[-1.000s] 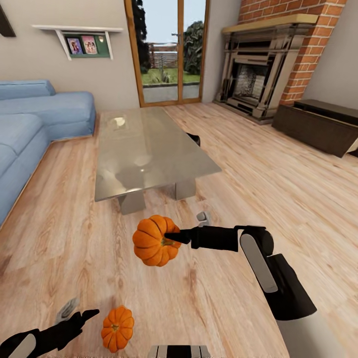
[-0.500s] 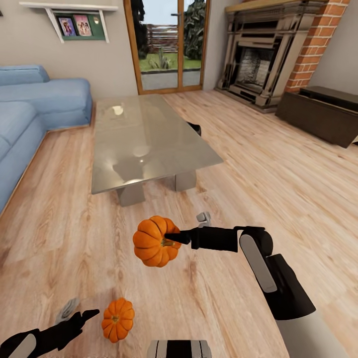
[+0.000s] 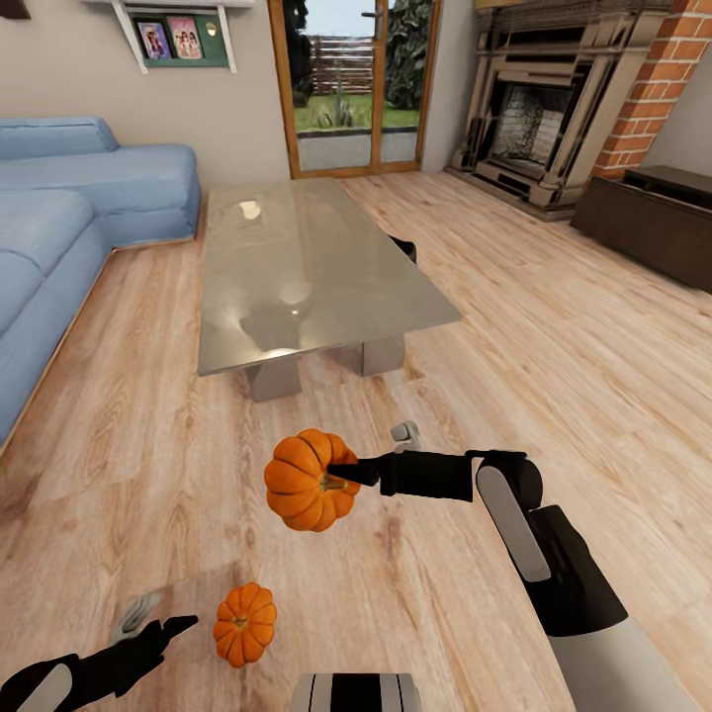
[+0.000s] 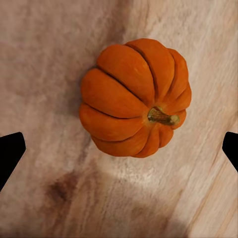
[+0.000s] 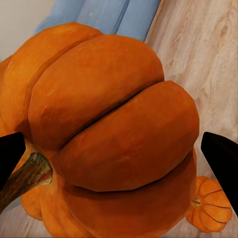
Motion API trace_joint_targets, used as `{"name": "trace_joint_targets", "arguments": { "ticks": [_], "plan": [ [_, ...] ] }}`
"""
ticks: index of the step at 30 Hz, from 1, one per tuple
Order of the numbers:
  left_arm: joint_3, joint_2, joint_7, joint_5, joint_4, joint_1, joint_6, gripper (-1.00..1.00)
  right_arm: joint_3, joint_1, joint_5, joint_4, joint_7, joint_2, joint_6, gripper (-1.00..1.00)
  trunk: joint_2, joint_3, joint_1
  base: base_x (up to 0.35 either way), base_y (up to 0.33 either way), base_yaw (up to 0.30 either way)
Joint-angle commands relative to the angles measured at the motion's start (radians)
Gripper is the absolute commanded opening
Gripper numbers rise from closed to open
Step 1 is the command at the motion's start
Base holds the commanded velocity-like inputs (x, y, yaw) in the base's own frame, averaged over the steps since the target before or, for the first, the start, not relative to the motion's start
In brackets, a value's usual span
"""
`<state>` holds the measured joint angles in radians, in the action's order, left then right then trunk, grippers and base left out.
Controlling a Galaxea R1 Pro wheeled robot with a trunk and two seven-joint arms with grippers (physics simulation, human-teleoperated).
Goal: Place each of the two pumpkins and all three candles from the living room inside a cabinet in the living room (use any cabinet), then make sure every cabinet is closed, and position the cauldron so it is next to a table in the living room.
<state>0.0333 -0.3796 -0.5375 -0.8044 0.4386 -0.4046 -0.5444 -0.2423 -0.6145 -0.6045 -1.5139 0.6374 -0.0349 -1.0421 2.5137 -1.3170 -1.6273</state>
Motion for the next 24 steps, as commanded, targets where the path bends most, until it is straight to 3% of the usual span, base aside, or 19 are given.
{"name": "trace_joint_targets", "arguments": {
  "ticks": [1,9,12,16,18,21,24],
  "plan": [
    [0.003,-0.001,0.001,-0.01,0.0,0.0,-0.006,1.0,0.0,-0.001,0.004,0.0,0.005,0.0,-0.003,-1.0,0.0,-0.001,0.0,0.0,0.0,0.016],
    [0.003,0.0,0.002,-0.01,0.0,0.0,-0.006,1.0,0.0,-0.001,0.004,0.0,0.005,0.0,-0.003,-1.0,0.0,-0.001,0.0,0.0,0.0,0.003],
    [0.004,0.012,0.008,-0.008,0.006,-0.001,-0.006,1.0,-0.001,-0.001,0.004,-0.001,0.005,0.0,-0.003,-1.0,0.0,-0.001,0.0,0.0,0.0,0.0],
    [0.004,0.025,0.025,-0.01,0.022,-0.044,-0.017,1.0,-0.002,-0.001,0.006,-0.002,0.005,0.0,-0.003,-1.0,0.0,-0.001,0.0,0.0,0.0,0.0],
    [0.002,0.032,0.068,-0.015,0.025,-0.086,-0.024,1.0,-0.002,-0.001,0.007,-0.002,0.005,0.0,-0.003,-1.0,0.0,-0.001,0.0,0.0,0.0,0.0],
    [0.001,0.058,0.154,-0.021,0.027,-0.105,-0.03,1.0,-0.002,-0.001,0.008,-0.002,0.003,0.0,-0.003,-1.0,0.0,-0.001,0.0,0.0,0.0,0.0],
    [0.0,0.072,0.181,-0.022,0.037,-0.109,-0.031,1.0,-0.002,-0.001,0.008,-0.002,0.003,0.0,-0.003,-1.0,0.0,-0.001,0.0,0.0,0.0,0.0]
  ]
}}
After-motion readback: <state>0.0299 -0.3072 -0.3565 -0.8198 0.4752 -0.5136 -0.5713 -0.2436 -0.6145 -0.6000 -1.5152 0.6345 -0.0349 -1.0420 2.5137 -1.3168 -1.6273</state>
